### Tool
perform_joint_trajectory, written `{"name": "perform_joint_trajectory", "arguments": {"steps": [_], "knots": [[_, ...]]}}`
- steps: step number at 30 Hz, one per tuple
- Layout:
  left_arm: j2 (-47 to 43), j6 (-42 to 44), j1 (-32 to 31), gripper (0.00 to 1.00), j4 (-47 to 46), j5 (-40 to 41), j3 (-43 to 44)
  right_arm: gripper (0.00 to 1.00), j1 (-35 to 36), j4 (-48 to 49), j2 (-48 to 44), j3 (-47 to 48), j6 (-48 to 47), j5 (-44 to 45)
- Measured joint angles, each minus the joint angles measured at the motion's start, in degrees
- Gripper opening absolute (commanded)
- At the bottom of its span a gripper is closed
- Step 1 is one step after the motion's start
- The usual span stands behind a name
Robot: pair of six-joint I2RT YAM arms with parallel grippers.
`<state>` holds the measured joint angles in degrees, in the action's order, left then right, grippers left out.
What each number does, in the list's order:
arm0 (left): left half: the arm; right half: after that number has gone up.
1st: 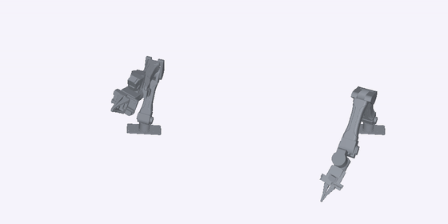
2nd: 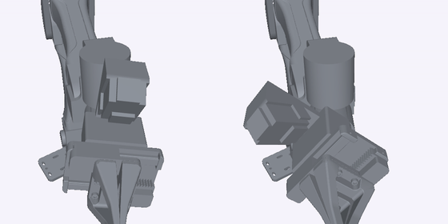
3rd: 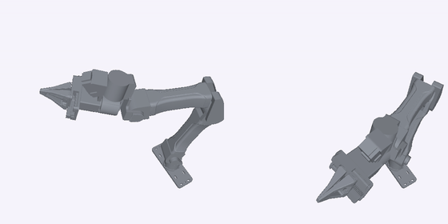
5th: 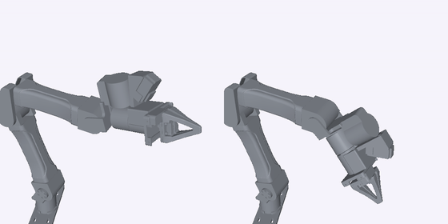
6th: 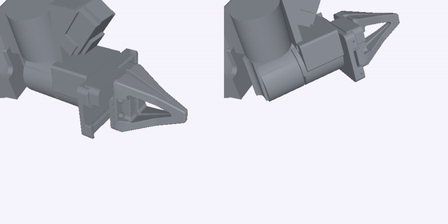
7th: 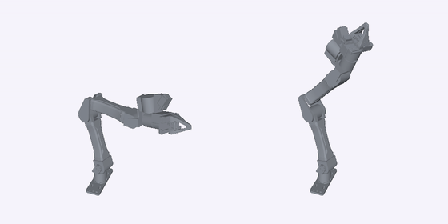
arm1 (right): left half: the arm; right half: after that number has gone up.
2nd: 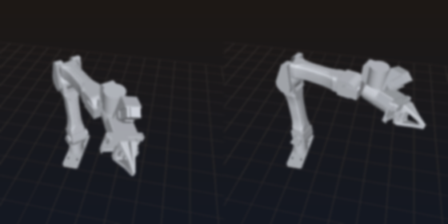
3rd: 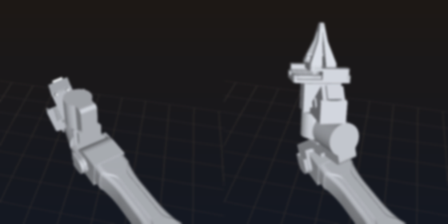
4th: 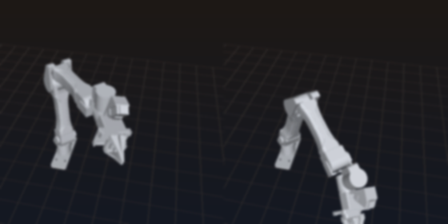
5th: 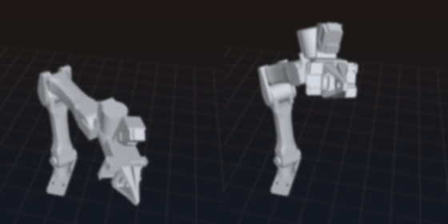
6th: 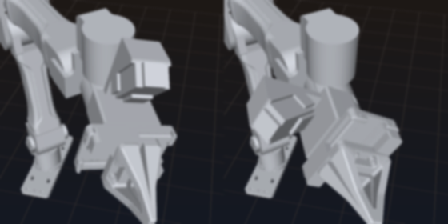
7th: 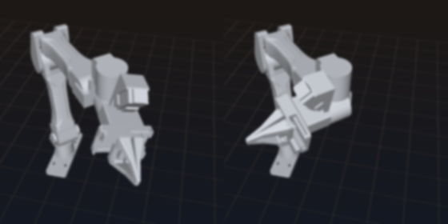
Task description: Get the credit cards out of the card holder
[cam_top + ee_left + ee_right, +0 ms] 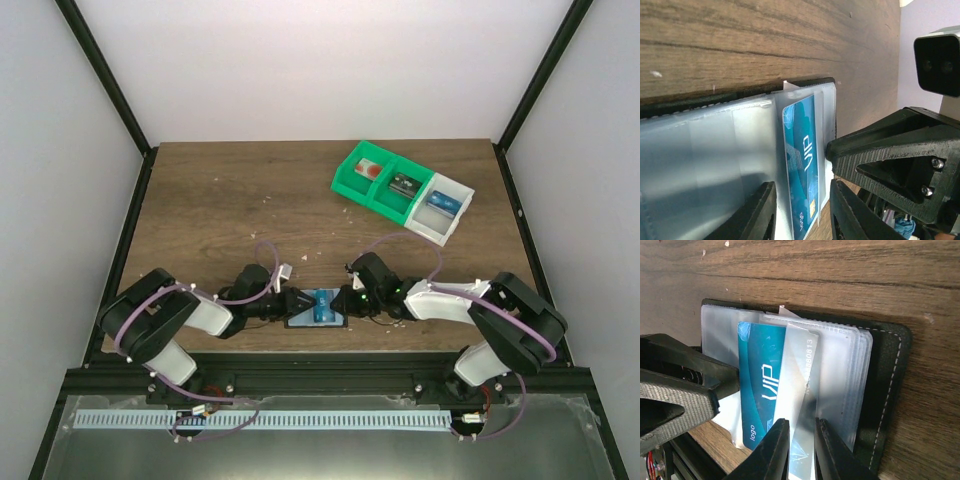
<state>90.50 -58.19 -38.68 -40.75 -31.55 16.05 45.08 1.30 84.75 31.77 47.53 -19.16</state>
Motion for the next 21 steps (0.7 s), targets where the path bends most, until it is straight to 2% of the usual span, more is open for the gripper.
{"name": "perform_joint_trajectory", "arguments": {"steps": [21], "knots": [[0.96, -0.02, -1.22, 0.3, -0.28, -0.46, 1.79, 0.16, 0.0, 0.92, 0.57, -0.07, -0.02, -0.37]]}}
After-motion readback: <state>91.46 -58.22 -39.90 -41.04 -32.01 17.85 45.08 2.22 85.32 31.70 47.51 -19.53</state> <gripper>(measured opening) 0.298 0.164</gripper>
